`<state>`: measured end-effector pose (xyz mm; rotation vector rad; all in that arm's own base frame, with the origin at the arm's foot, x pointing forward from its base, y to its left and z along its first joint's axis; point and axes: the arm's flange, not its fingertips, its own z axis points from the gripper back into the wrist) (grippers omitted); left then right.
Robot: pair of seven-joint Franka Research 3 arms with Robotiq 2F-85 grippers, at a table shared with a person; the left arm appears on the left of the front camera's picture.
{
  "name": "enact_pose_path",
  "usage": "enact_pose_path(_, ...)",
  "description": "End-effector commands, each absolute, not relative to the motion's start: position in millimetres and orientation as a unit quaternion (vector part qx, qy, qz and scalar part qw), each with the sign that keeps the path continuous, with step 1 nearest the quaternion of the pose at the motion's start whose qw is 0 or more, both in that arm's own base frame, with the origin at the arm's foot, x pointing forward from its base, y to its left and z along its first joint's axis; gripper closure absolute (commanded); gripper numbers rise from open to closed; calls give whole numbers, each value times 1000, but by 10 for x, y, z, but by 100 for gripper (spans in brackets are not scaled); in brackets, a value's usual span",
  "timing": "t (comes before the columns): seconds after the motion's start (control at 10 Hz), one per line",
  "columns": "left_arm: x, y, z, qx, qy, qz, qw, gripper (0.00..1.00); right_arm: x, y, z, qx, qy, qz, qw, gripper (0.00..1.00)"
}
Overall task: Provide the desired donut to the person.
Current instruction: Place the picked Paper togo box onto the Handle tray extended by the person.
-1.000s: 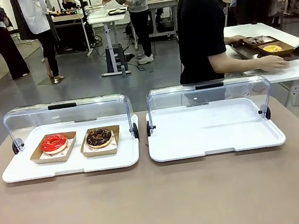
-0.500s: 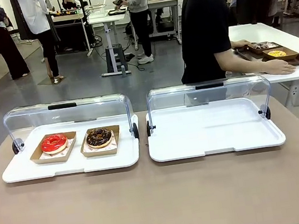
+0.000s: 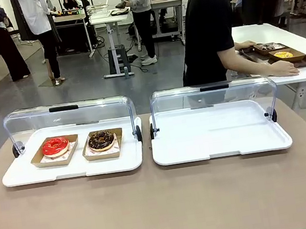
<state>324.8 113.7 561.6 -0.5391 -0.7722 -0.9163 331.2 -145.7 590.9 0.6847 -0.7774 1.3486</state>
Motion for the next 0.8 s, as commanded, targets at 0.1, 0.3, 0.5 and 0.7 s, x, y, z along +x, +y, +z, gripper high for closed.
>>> enact_pose_path(0.1, 3244, 1148, 5609, -254, -366, -431, 785, 0, 3325, -1439, 5902, 308, -346, 601, 652, 0)
enact_pose_path(0.3, 3244, 1148, 5609, -254, -366, -431, 785, 0, 3325, -1439, 5902, 308, -346, 601, 652, 0)
enact_pose_path(0.5, 3244, 1148, 5609, -254, -366, -431, 785, 0, 3325, -1439, 5902, 308, -346, 601, 652, 0)
enact_pose_path(0.7, 3244, 1148, 5609, -254, -366, -431, 785, 0, 3325, -1439, 5902, 308, -346, 601, 652, 0)
